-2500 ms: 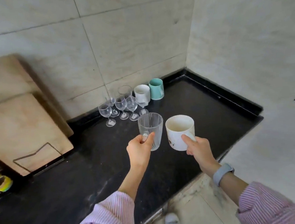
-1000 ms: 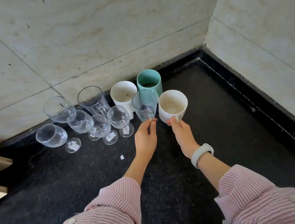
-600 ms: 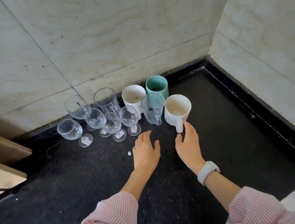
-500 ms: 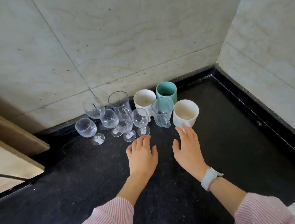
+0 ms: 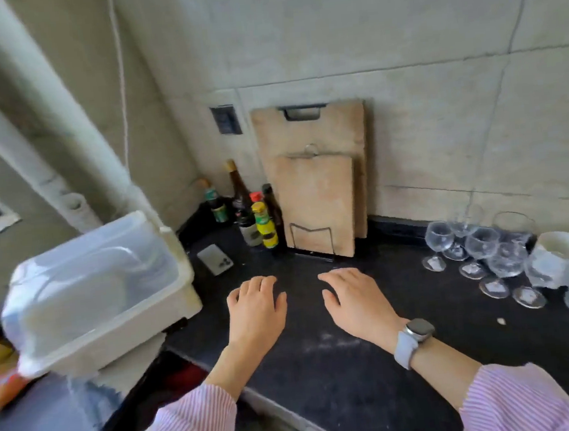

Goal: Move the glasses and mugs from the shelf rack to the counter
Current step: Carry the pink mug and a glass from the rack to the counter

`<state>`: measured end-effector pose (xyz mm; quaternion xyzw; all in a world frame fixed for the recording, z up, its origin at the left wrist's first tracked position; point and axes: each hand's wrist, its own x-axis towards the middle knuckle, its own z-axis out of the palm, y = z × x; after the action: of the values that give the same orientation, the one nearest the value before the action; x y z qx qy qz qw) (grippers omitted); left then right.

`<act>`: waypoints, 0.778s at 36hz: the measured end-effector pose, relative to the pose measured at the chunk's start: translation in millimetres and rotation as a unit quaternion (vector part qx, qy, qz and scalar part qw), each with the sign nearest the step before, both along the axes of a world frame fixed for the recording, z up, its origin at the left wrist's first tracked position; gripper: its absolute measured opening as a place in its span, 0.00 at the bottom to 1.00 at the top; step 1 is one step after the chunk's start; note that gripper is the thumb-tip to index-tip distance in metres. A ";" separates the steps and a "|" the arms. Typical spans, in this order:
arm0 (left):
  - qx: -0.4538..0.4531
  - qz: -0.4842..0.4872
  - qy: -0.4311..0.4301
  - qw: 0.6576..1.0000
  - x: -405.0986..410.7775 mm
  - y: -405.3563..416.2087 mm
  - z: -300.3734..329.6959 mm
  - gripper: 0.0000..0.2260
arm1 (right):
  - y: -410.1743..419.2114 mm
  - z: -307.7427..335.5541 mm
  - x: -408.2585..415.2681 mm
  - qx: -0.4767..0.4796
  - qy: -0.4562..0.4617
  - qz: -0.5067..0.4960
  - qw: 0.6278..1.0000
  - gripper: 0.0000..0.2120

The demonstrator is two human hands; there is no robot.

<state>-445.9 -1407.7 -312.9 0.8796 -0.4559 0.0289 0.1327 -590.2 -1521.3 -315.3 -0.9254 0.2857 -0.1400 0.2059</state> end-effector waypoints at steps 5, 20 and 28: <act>-0.036 0.125 -0.029 0.991 46.1 166.1 28.1 0.17 | 128.4 31.4 75.4 -0.007 -0.011 0.145 0.989 0.20; -0.101 0.517 -0.091 0.845 -2.9 640.8 62.2 0.17 | 557.9 59.5 190.0 0.000 -0.039 0.527 0.849 0.17; -0.119 0.658 -0.093 0.738 -35.9 783.0 47.9 0.16 | 731.6 47.8 212.2 0.027 -0.043 0.658 0.752 0.16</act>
<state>-481.8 -624.7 -265.0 0.9304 0.2335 0.2448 0.1408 -377.9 -789.7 -267.4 -0.8719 -0.3987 -0.0015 0.2842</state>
